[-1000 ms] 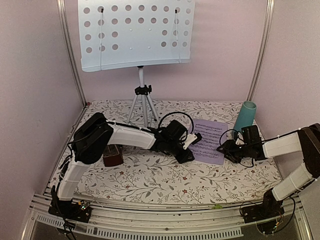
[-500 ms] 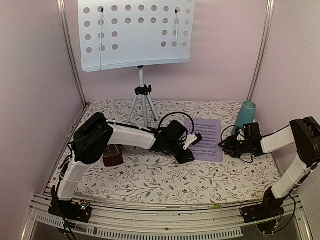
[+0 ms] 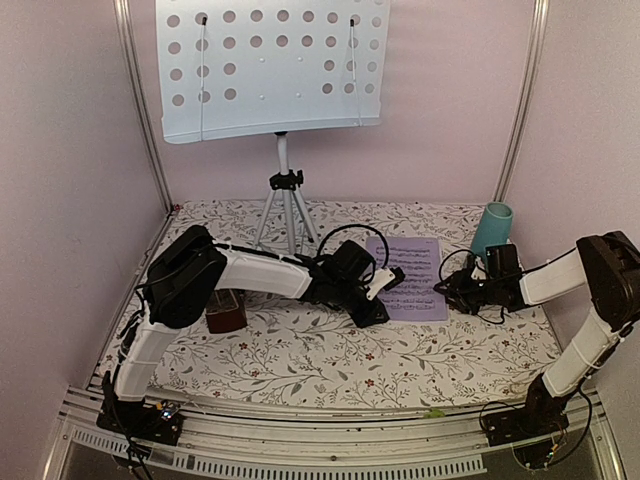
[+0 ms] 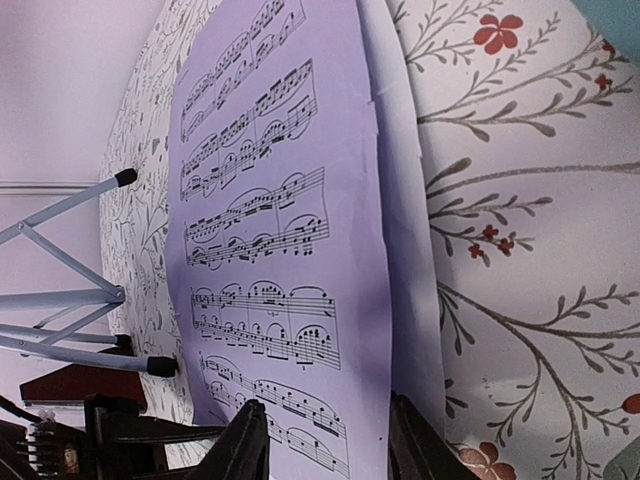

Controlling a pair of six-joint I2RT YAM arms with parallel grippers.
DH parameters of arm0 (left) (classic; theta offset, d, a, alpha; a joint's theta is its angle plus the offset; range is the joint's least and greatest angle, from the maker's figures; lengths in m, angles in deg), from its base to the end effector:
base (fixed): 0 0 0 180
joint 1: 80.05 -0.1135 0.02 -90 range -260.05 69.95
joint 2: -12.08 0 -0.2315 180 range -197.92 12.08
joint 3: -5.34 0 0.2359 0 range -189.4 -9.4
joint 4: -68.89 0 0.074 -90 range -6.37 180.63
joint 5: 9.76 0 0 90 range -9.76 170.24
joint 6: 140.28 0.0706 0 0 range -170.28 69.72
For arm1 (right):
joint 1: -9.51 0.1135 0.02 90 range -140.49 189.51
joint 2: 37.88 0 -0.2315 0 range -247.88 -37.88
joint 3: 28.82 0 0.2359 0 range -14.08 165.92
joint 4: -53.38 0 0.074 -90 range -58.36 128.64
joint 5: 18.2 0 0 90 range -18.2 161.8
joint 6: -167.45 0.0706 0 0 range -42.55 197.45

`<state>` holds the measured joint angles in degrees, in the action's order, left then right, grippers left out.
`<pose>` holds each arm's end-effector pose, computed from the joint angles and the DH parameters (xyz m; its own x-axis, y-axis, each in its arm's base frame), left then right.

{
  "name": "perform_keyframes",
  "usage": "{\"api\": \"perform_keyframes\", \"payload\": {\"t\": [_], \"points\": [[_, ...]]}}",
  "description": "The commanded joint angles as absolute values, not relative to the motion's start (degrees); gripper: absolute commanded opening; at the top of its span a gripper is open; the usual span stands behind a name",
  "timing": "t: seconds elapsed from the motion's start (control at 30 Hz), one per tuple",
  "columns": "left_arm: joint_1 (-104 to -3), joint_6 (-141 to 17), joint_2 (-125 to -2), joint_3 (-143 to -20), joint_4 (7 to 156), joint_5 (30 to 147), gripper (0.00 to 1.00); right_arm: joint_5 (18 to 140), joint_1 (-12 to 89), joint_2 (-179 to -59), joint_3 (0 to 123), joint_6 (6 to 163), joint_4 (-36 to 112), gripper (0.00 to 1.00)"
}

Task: Set up the instrument practice props
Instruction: Pick up the sheet music.

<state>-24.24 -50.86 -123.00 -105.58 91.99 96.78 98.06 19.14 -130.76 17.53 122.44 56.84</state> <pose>0.2617 -0.4210 0.0764 -0.4218 0.6036 -0.6765 0.8973 0.3850 -0.2159 0.2849 0.0800 0.0797 -0.8075 0.5061 -0.3030 0.1445 0.6678 0.7301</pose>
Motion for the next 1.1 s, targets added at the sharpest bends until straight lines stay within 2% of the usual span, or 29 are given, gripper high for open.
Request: {"api": "perform_keyframes", "payload": {"t": [0.0, 0.2, 0.67, 0.8, 0.9, 0.93, 1.07], "points": [[-23.97, -50.20, -123.56, -106.16, 93.29, 97.73, 0.23, 97.55, 19.03, -130.96, 16.66, 121.77, 57.67, 0.40], [-23.89, -50.02, -123.42, -105.92, 93.32, 97.78, 0.23, 100.14, 19.05, -132.36, 18.58, 122.07, 59.08, 0.26], [-23.94, -49.78, -123.28, -106.06, 93.24, 97.91, 0.23, 101.13, 19.01, -135.73, 19.62, 122.01, 60.45, 0.27], [-23.90, -49.67, -123.20, -106.08, 93.21, 97.94, 0.23, 101.16, 18.98, -135.81, 19.97, 121.93, 60.77, 0.24], [-23.89, -49.67, -123.17, -106.19, 93.22, 98.04, 0.23, 101.31, 19.04, -135.33, 20.13, 121.60, 60.86, 0.20], [-23.95, -49.67, -123.11, -106.25, 93.21, 98.04, 0.23, 101.21, 19.09, -135.16, 20.13, 121.44, 60.87, 0.14], [-23.90, -49.58, -122.85, -106.32, 93.14, 98.08, 0.23, 100.91, 19.42, -134.54, 20.15, 120.57, 60.54, 0.01]]}}
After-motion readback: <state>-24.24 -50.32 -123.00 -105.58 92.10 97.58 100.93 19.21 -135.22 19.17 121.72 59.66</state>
